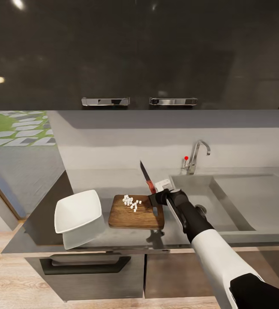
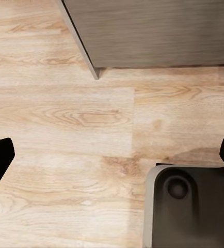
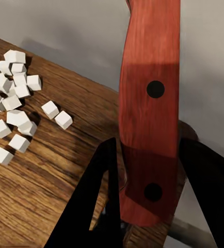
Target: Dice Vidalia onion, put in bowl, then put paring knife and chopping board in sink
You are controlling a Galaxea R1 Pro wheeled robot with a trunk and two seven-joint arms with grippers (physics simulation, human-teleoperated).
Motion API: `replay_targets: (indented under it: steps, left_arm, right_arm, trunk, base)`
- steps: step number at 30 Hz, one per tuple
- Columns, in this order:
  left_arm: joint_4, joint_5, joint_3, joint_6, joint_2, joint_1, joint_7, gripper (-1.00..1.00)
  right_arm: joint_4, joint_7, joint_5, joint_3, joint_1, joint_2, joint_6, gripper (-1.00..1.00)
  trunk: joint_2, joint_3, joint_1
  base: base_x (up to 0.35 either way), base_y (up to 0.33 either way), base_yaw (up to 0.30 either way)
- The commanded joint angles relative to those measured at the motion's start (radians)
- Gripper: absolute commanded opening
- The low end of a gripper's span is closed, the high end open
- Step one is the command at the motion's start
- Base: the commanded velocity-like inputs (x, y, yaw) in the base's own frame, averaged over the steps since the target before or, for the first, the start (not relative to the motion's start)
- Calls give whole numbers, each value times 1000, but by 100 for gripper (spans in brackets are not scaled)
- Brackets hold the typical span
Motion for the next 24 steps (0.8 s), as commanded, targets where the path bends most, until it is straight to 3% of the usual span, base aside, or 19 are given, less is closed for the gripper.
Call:
replay_targets:
  steps: [1, 6, 15, 24]
  left_arm:
    - [-1, 10, -9, -1, 1, 0, 3, 100]
    - [-1, 9, -9, 0, 1, 0, 2, 100]
    - [-1, 8, -9, 0, 0, 0, 2, 100]
    - [9, 9, -9, 0, 1, 0, 3, 100]
  right_arm:
    - [3, 2, 10, -1, -1, 0, 3, -100]
    - [11, -5, 9, 0, -1, 1, 1, -100]
    - [12, -5, 8, 1, -1, 2, 1, -100]
    - [13, -8, 8, 1, -1, 10, 4, -100]
  trunk:
    - [-2, -2, 1]
    - [-2, -2, 1]
    - [-2, -2, 1]
    - [-2, -2, 1]
  base:
    - [0, 0, 0]
    - [57, 0, 0]
    - [254, 0, 0]
    - [30, 0, 0]
